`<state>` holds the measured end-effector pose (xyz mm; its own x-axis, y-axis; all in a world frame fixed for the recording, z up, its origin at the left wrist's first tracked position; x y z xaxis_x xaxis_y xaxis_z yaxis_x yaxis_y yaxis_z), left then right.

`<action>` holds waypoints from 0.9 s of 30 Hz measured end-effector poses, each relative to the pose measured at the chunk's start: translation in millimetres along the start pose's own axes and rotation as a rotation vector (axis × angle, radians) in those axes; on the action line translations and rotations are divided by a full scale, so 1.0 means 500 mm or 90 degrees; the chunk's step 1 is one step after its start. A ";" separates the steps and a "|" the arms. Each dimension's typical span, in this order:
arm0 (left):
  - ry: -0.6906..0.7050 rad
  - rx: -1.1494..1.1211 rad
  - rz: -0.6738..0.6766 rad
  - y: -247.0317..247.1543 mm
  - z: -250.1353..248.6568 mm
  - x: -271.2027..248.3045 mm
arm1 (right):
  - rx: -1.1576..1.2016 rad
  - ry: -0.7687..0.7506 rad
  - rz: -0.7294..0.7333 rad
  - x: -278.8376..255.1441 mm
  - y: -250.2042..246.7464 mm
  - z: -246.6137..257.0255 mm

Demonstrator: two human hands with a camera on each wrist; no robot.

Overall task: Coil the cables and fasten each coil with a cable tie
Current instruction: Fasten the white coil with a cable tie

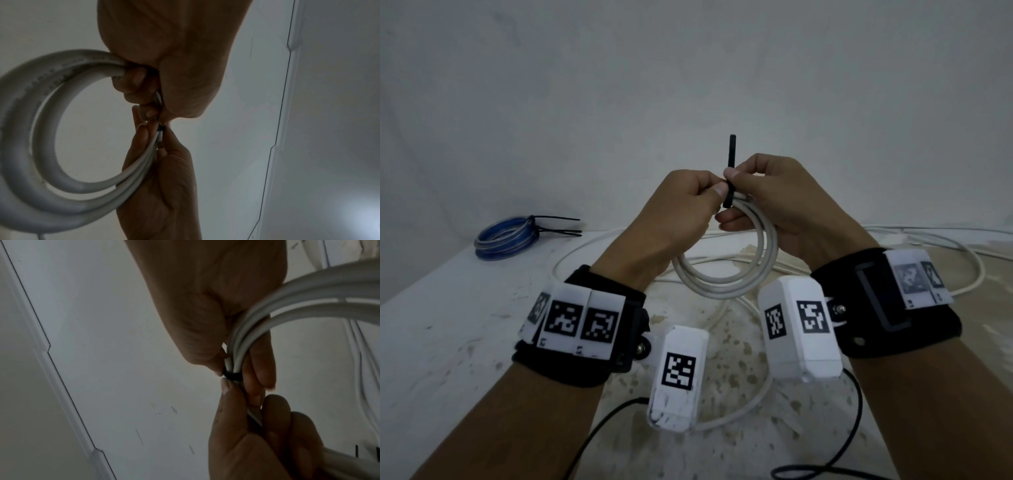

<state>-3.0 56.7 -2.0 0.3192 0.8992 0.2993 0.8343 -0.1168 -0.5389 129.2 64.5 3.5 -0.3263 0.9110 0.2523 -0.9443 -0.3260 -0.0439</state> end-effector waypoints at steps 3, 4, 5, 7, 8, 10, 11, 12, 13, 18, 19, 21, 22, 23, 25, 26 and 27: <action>0.002 -0.001 0.009 0.001 -0.002 -0.002 | -0.028 0.005 -0.005 0.001 0.003 0.001; -0.001 -0.004 0.011 0.002 -0.002 -0.002 | -0.032 0.011 -0.005 0.002 0.002 0.001; -0.004 -0.002 0.014 0.003 -0.003 -0.003 | -0.035 0.018 -0.005 0.003 0.000 0.000; 0.000 0.018 0.023 0.010 -0.005 -0.004 | -0.052 0.031 -0.015 0.003 -0.005 0.000; 0.007 0.036 0.026 0.016 -0.007 -0.004 | -0.066 0.035 -0.025 0.002 -0.008 -0.001; 0.015 0.072 0.021 0.027 -0.008 -0.003 | -0.092 0.040 -0.045 0.001 -0.014 -0.004; 0.014 0.081 0.016 0.032 -0.008 -0.003 | -0.102 0.043 -0.054 0.001 -0.017 -0.006; 0.014 0.086 0.013 0.035 -0.007 -0.002 | -0.111 0.045 -0.061 0.002 -0.018 -0.007; 0.013 0.089 0.014 0.036 -0.006 -0.001 | -0.118 0.047 -0.067 0.002 -0.019 -0.009; 0.012 0.077 0.026 0.038 0.001 0.002 | -0.153 0.056 -0.087 0.007 -0.021 -0.012; 0.009 0.075 0.028 0.039 0.002 0.002 | -0.159 0.057 -0.089 0.008 -0.021 -0.013; 0.009 0.069 0.031 0.040 0.003 0.004 | -0.177 0.061 -0.096 0.008 -0.022 -0.013; 0.010 0.065 0.033 0.040 0.004 0.004 | -0.186 0.063 -0.102 0.008 -0.023 -0.012; 0.011 0.060 0.034 0.040 0.004 0.003 | -0.196 0.064 -0.108 0.009 -0.024 -0.011; 0.014 0.054 0.036 0.037 0.004 0.003 | -0.214 0.064 -0.118 0.012 -0.025 -0.010; 0.015 0.050 0.037 0.036 0.004 0.003 | -0.219 0.062 -0.121 0.013 -0.026 -0.011; 0.015 0.047 0.037 0.036 0.006 0.003 | -0.222 0.059 -0.122 0.013 -0.025 -0.012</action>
<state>11.2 57.4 -13.4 0.3772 0.8814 0.2842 0.7792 -0.1361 -0.6118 138.6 76.1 0.2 -0.1307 0.9709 0.2007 -0.9407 -0.0575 -0.3343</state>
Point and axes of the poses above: each hand's wrist, its own x-axis towards the middle knuckle, its own y-axis out of the palm, z = x × y, the point moved 3 cm from there along x, towards the middle knuckle, and after that the axes turned 12 degrees about z, right-handed, at the moved point
